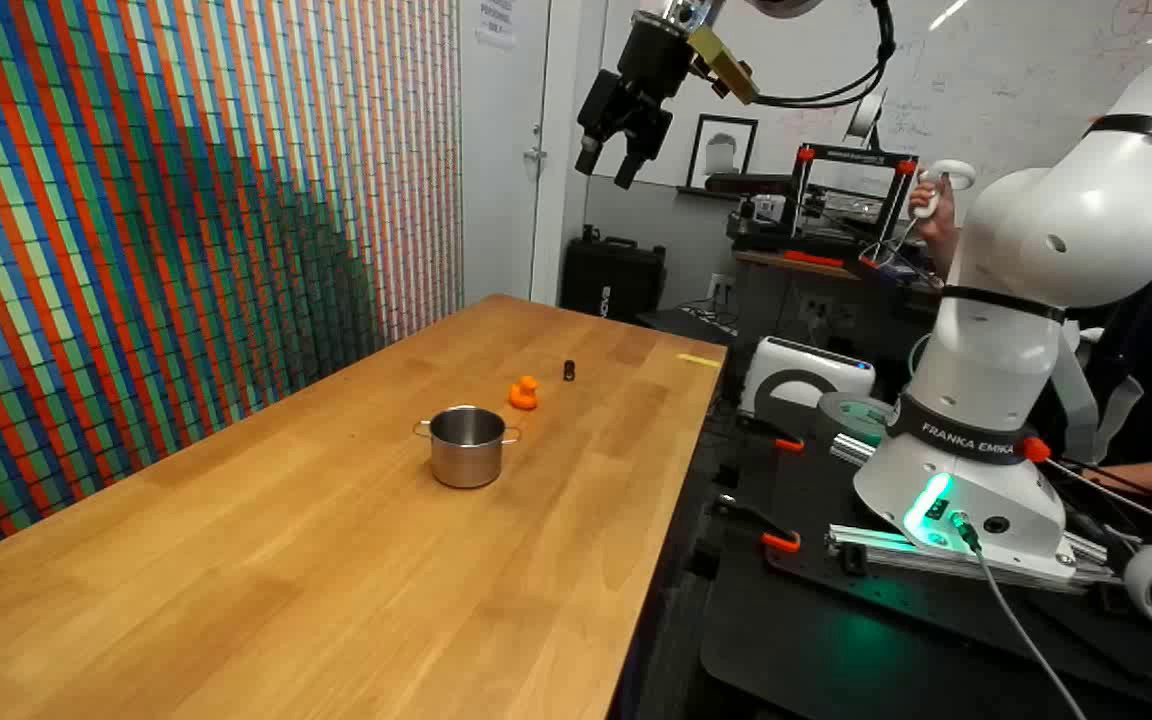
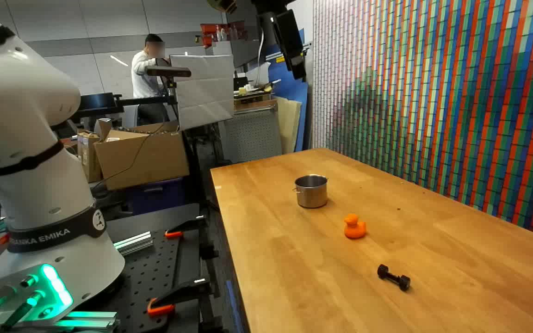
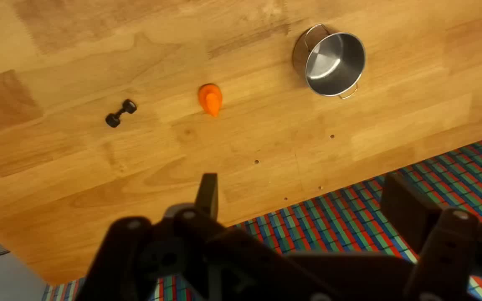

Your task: Put the orange rubber duck in the pot

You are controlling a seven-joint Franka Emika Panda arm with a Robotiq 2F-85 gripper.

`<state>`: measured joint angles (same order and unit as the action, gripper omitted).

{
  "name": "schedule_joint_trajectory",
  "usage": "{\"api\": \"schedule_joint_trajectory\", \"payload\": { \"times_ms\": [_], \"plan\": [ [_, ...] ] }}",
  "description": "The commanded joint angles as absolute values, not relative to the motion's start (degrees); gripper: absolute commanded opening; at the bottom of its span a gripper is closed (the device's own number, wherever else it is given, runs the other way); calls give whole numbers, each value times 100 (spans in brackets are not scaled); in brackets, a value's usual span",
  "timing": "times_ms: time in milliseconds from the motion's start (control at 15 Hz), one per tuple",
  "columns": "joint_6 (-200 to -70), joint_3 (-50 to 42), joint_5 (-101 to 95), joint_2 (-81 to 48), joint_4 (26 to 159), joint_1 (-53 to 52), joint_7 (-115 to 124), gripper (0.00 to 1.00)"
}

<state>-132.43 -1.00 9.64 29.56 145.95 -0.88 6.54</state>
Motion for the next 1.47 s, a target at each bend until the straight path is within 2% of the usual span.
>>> {"api": "schedule_joint_trajectory", "payload": {
  "times_ms": [0, 467, 1067, 1400],
  "plan": [
    [-13224, -71, 982, 2957, 14566, -54, 640, 100],
    [-13355, -44, 987, 2803, 14474, -142, 485, 100],
    [-14139, -5, 62, -118, 13034, 36, 309, 100],
    [-14360, -183, -260, -1466, 12688, 69, 279, 100]
  ]
}}
